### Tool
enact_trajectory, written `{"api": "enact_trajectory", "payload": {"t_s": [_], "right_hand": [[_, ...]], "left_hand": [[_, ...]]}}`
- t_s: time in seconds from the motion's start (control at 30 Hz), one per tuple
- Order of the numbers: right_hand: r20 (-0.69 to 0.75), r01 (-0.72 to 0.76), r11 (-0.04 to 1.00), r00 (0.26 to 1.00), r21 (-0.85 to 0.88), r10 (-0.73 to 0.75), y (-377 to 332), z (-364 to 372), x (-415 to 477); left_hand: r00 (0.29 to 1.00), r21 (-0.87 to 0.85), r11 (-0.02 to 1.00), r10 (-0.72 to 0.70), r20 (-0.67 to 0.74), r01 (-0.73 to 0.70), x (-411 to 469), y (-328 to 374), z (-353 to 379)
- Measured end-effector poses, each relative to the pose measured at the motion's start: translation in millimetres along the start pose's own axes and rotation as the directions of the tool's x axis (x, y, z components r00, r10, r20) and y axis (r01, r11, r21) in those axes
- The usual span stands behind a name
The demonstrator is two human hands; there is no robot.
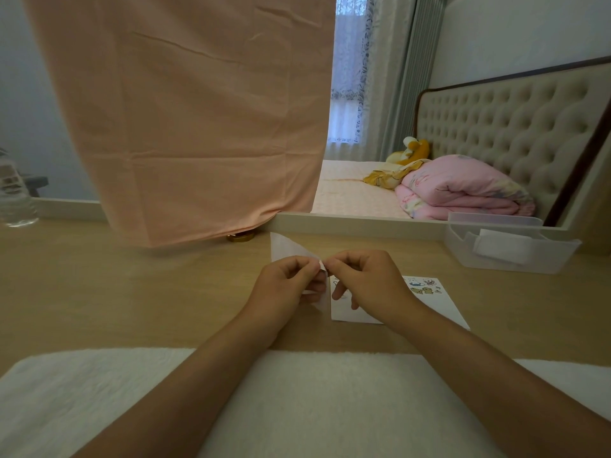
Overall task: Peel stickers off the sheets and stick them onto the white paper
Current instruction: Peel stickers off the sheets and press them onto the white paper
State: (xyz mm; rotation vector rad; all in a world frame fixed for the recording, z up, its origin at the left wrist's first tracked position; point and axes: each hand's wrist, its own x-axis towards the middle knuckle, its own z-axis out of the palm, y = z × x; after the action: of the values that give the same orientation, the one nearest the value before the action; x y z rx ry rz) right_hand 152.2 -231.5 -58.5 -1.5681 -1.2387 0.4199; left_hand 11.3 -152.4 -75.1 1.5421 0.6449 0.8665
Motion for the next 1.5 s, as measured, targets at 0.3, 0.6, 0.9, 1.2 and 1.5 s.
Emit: {"api": "enact_trajectory", "payload": {"t_s": [0.3, 0.6, 0.9, 1.2, 1.5], "right_hand": [[0.086, -0.045, 0.998, 0.995, 0.041, 0.042, -4.0, -4.5, -1.6], [0.079, -0.146, 0.982, 0.987, 0.123, 0.136, -4.8, -5.1, -2.4], [0.001, -0.031, 0.999, 1.000, 0.008, 0.031, -5.0, -1.4, -2.1], [-0.067, 0.043, 0.998, 0.997, -0.036, -0.045, -3.3, 0.1, -0.5], [-0.103, 0.345, 0.821, 0.895, -0.456, -0.433, 2.4, 7.3, -6.0]], "left_hand": [[0.996, 0.130, 0.988, 0.084, -0.041, -0.078, 1.0, 0.0, -4.3], [0.986, 0.226, 0.961, 0.168, -0.010, -0.161, 0.1, -0.1, -3.6], [0.978, 0.225, 0.953, 0.209, -0.011, -0.201, -2.4, 2.7, 0.2], [0.978, 0.192, 0.962, 0.205, -0.037, -0.194, -3.4, 3.5, 4.1], [0.998, -0.097, 0.995, 0.004, -0.056, -0.009, -4.1, 5.2, 5.8]]}}
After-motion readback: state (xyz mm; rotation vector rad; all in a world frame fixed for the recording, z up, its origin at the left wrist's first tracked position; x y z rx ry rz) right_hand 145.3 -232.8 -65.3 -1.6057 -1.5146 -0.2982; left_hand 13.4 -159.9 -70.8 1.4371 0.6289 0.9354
